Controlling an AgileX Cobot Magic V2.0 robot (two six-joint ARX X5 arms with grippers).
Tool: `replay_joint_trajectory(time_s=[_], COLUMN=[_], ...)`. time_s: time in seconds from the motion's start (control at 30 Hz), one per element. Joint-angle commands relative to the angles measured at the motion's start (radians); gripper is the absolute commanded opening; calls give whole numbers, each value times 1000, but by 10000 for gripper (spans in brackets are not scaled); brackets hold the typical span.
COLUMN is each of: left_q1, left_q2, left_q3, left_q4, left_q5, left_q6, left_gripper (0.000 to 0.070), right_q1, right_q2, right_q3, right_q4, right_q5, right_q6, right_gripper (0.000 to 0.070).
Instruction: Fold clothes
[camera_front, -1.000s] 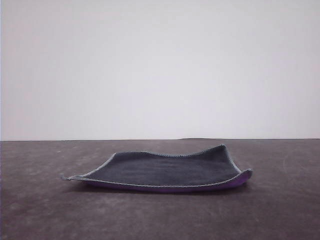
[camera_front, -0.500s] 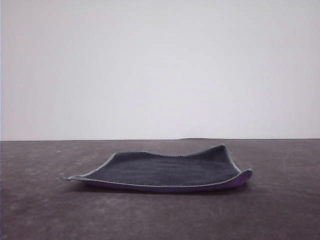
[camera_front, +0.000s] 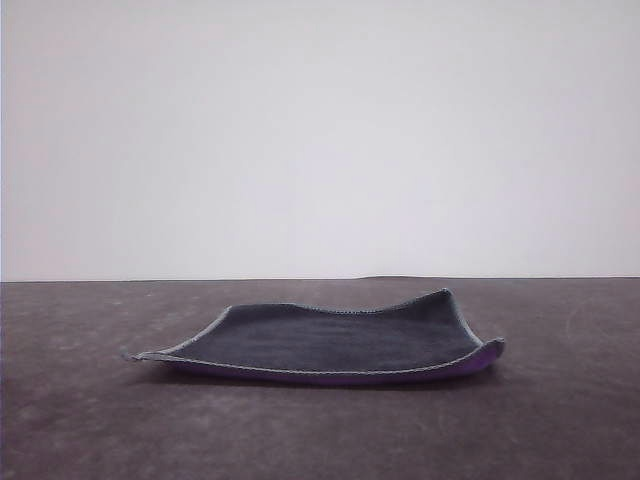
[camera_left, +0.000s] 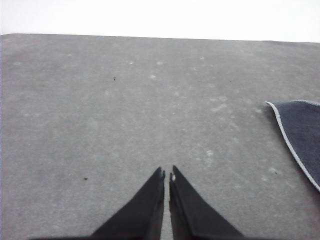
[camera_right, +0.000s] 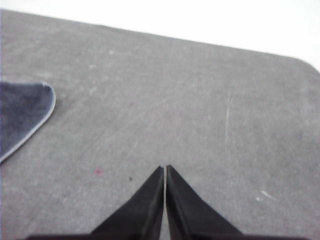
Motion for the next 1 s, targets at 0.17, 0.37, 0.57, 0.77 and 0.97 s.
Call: replay_joint_trajectory(time_s=[0.17, 0.37, 0.57, 0.77, 0.97], left_q1=[1, 1, 0, 0, 0], left_q2=[-2, -2, 21, 171, 474], left_q3=[-8, -8, 65, 246, 462], left_q4=[3, 13, 61, 61, 32], left_q5=[-3, 6, 83, 84, 125], left_q6=[-46, -119, -276, -309, -294], left_gripper=[0, 0, 33, 33, 32], right_q1=[-2, -2, -1, -1, -1], right_q2=[-2, -2, 26, 207, 523], right_q3=[-5, -4, 57, 240, 486], right_q4=[10, 20, 34, 29, -17], right_q5=[-1, -1, -21, -46, -175], right_q6=[96, 215, 391, 401, 355], right_gripper=[0, 0, 0, 0, 0])
